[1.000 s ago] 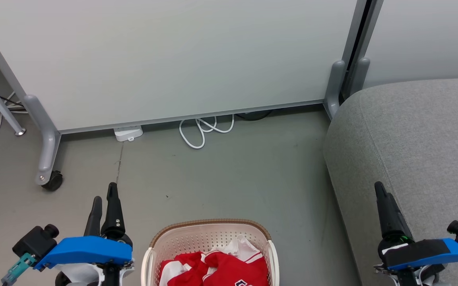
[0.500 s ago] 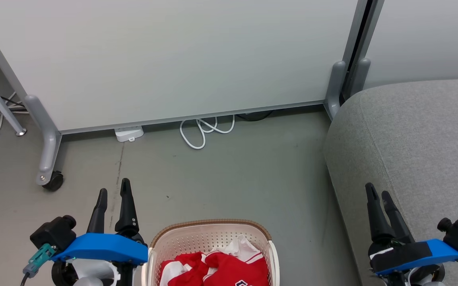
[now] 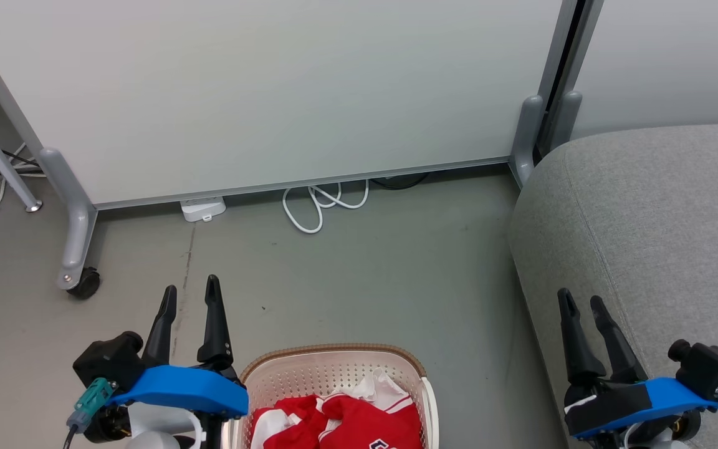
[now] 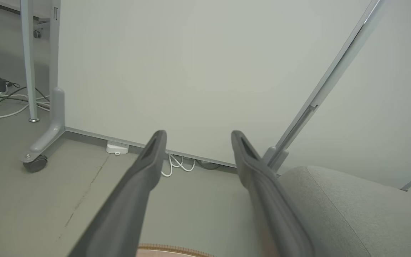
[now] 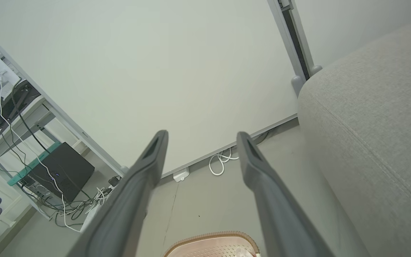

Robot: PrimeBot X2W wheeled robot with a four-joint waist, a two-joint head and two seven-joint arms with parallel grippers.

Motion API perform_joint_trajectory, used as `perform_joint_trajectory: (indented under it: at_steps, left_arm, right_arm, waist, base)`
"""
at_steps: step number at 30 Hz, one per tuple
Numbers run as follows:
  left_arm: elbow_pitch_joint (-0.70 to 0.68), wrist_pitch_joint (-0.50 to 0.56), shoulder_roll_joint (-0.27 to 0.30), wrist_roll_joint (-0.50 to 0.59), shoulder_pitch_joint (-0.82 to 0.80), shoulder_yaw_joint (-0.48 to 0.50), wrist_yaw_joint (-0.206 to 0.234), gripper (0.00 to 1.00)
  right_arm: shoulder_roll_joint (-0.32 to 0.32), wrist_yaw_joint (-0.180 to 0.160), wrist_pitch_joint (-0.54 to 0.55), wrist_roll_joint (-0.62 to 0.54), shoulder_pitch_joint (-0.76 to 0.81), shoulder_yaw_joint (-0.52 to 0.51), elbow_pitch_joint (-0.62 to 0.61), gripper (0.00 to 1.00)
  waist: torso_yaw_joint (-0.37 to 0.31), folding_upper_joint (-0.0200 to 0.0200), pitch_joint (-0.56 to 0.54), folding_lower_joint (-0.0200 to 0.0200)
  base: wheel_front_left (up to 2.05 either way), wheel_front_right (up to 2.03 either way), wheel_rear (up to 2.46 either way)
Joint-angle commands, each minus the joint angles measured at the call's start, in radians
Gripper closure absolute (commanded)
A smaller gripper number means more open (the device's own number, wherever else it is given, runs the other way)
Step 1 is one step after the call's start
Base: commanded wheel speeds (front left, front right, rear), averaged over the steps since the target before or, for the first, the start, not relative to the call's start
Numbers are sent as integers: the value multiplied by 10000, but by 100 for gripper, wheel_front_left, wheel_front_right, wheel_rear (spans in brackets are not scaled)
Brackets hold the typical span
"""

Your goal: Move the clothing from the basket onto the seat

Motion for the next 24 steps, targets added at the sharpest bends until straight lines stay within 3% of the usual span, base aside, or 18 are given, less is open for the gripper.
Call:
perform_joint_trajectory:
  at_steps: [1,24]
  left_arm:
    - [-133,-121,100,358,-266,-91,76,0]
    - [-136,-654,127,2333,-269,-590,33,0]
  right_arm:
    - [-55,17,-120,-327,-6,71,-108,0]
    - [-61,22,-655,-2510,60,369,-144,0]
  waist:
    - [-2,0,-1,0]
    - [48,0,17,0]
  base:
    - [0,0,0]
    - [0,0,0]
